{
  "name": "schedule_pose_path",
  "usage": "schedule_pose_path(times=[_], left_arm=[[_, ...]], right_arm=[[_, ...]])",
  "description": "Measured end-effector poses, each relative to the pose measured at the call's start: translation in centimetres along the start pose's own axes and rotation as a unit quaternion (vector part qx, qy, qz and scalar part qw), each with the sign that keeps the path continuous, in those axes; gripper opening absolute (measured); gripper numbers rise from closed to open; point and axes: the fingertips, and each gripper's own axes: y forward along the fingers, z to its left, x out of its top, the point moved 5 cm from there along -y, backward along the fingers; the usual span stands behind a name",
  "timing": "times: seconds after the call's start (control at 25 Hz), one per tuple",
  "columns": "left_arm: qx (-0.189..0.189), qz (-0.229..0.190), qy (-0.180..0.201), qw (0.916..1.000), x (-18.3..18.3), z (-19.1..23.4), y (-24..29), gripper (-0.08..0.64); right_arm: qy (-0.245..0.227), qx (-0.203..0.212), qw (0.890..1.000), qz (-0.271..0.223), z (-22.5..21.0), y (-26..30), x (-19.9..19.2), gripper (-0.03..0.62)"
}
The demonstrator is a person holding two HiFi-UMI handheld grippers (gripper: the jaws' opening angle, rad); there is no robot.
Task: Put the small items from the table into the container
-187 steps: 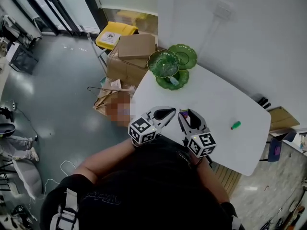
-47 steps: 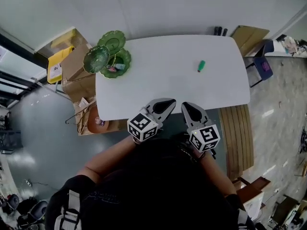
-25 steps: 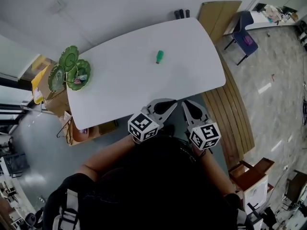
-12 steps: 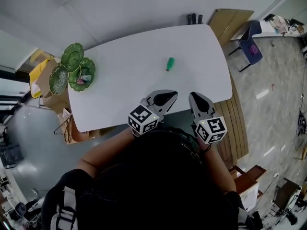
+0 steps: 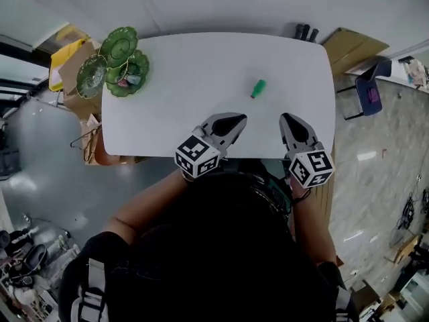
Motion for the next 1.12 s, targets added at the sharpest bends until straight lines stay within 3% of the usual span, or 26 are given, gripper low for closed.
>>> schedule_pose_path(times=[0.32,0.68,0.92,1.12], left_arm=[[0.112,-0.057,0.003,0.9920,1.8,0.4,3.0,0.005],[0.209,-0.086,-0.007,0.9741,1.0,-2.9,6.9,0.005],[0.247,-0.082,-0.019,0.9655,0.5,-2.9,7.2,0.005],[0.254,-0.082,-0.034,0.9632,0.3,-1.6,7.6,0.005]], right_arm=[[-0.041,0.109,0.993,0.021,-5.0,3.6,2.9,0.026],[-0.056,0.214,0.974,0.052,-8.7,3.8,2.6,0.026],[-0.046,0.241,0.967,0.071,-9.6,4.8,2.2,0.026],[-0.044,0.248,0.965,0.076,-9.7,5.7,2.6,0.026]])
